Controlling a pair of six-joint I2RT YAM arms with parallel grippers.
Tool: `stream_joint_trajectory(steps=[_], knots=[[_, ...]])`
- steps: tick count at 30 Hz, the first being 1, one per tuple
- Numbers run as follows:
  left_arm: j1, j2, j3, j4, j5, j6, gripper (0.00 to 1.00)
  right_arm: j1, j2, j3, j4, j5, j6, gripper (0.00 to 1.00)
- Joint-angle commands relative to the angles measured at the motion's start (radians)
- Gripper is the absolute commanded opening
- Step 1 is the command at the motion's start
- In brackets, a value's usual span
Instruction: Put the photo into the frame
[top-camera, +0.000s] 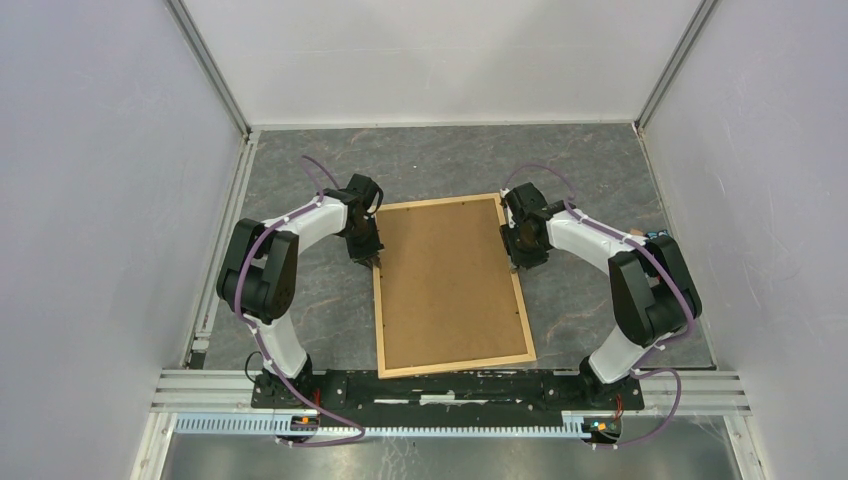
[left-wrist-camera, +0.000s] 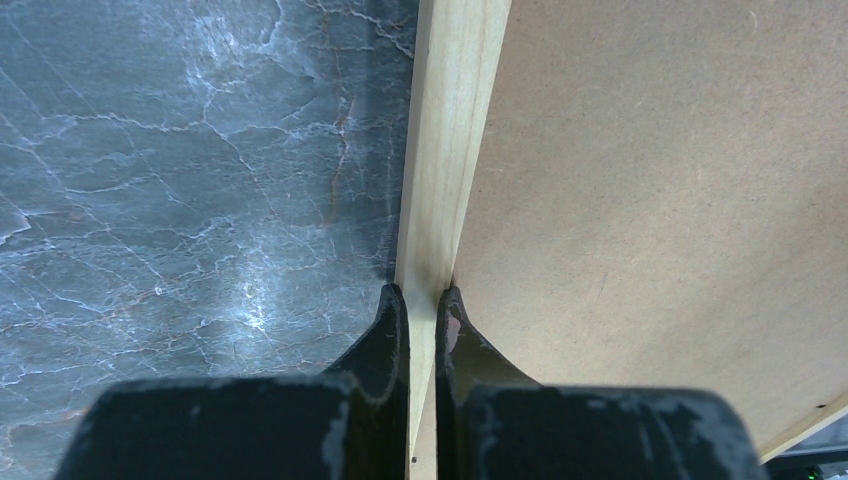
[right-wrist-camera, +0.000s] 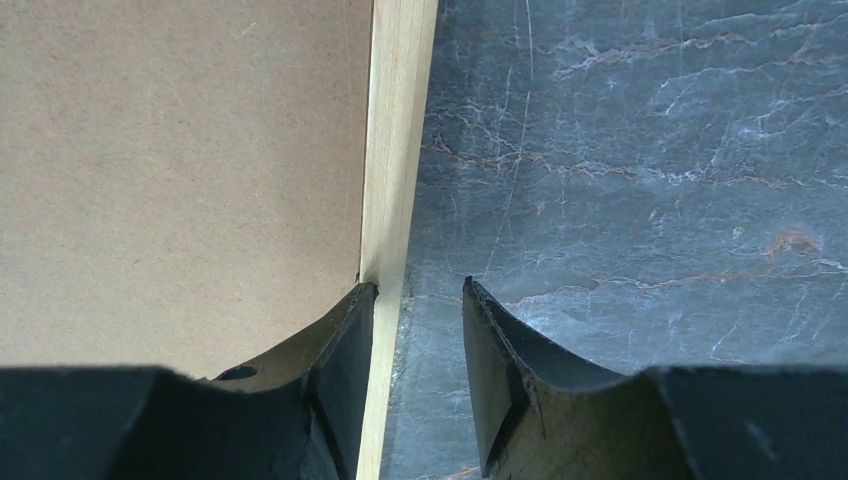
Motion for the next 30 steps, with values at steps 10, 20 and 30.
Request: stream_joint_trajectory(steps=[10,20,30], knots=[[-0.006,0.049,-0.012,0.041,-0.036,-0.042,0.02,-0.003,0.040,-0.016,0.037,0.009,0.002,0.44],[-0.006,0.049,-0.012,0.041,-0.037,-0.040,0.02,-0.003,0.053,-0.017,0.045,0.020,0.005,0.44],[-0.008,0.051,-0.010,0.036,-0.045,-0.039,0.02,-0.010,0.055,-0.031,0.040,0.077,0.005,0.44]])
